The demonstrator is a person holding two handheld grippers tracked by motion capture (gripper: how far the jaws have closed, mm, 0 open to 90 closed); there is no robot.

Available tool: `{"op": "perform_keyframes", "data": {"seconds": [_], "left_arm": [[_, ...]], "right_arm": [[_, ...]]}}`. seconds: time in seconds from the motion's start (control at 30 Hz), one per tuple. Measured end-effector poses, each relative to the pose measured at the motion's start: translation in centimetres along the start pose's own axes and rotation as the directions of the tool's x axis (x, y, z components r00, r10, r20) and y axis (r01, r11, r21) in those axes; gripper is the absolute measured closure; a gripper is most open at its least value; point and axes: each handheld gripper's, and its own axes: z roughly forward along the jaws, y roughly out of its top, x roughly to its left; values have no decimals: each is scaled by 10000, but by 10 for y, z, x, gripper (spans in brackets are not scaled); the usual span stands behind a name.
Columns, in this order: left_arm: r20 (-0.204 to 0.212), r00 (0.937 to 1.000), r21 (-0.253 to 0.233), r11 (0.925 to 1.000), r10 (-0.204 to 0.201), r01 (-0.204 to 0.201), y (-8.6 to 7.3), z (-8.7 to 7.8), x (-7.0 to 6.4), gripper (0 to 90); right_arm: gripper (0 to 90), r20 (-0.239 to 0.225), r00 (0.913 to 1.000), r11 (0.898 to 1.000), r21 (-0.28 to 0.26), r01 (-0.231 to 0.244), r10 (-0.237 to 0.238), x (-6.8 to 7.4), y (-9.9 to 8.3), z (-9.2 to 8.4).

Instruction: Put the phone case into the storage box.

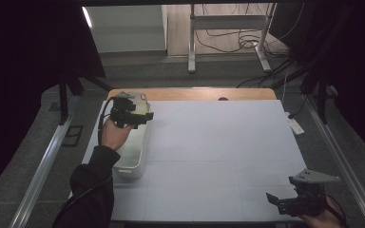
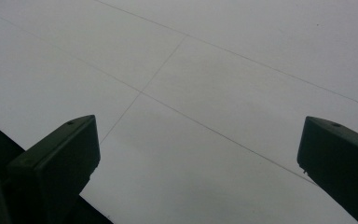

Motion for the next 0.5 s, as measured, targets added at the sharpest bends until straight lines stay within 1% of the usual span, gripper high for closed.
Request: {"op": "perform_keyframes", "data": {"seconds": [0.1, 0.17, 0.3, 0.5], "left_arm": [[114, 9999, -28, 9999, 97, -97, -2, -3, -2, 62], [288, 9994, -121, 9998, 173, -170, -6, -6, -4, 43], [403, 9988, -257, 9994, 262, -252, -10, -10, -7, 18], [462, 9983, -391, 9987, 359, -341, -15, -15, -12, 2]], "right_arm": [[0, 9, 10000, 10000, -4, 29, -29, 0, 0, 0], [0, 15, 10000, 10000, -4, 15, -15, 0, 0, 0], [0, 51, 10000, 10000, 12, 30, -31, 1, 0, 0], [0, 48, 10000, 10000, 33, 43, -43, 1, 0, 0]]}}
